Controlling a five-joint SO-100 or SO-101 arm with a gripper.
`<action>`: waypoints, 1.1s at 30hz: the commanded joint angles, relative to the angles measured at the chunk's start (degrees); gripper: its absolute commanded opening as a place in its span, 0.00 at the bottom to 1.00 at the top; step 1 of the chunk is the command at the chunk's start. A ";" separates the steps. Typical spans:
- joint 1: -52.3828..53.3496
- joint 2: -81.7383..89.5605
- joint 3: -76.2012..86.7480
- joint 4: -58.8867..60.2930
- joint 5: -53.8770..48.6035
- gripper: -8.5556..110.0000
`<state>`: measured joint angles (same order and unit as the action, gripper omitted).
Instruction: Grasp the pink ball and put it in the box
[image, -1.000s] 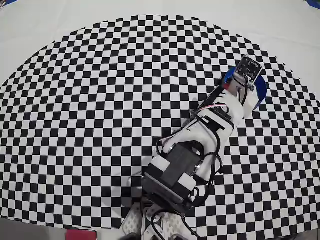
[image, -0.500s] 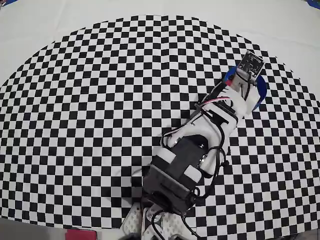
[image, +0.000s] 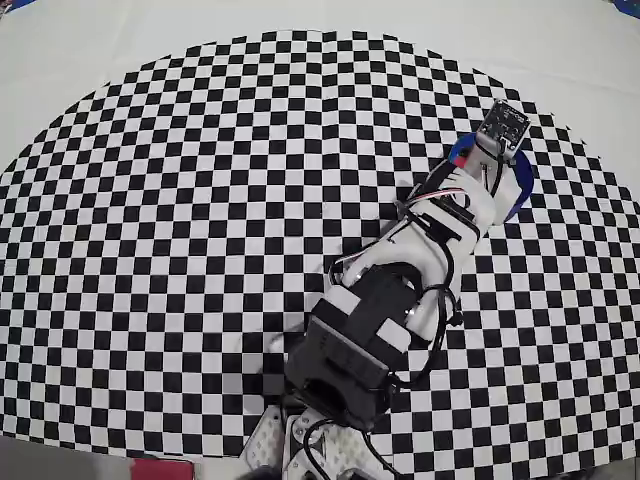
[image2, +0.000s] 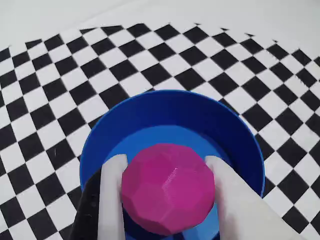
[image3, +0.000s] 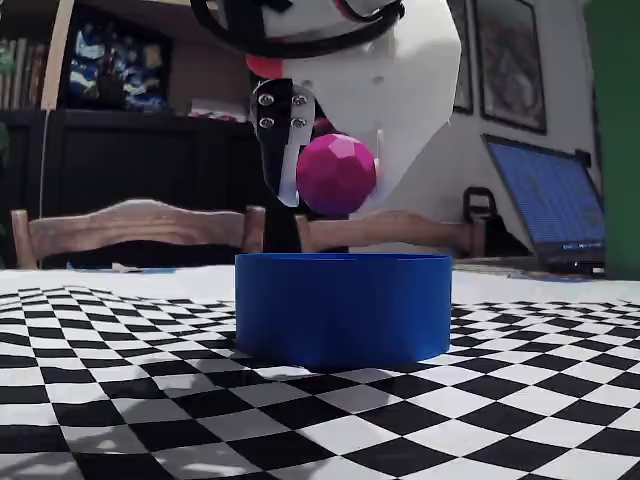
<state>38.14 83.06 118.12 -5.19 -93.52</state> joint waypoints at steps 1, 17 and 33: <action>0.53 -0.09 -2.90 0.18 0.09 0.07; 1.14 -4.83 -7.73 0.18 -0.18 0.07; 1.76 -10.37 -13.97 0.18 0.00 0.07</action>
<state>39.20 72.51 106.88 -5.19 -93.52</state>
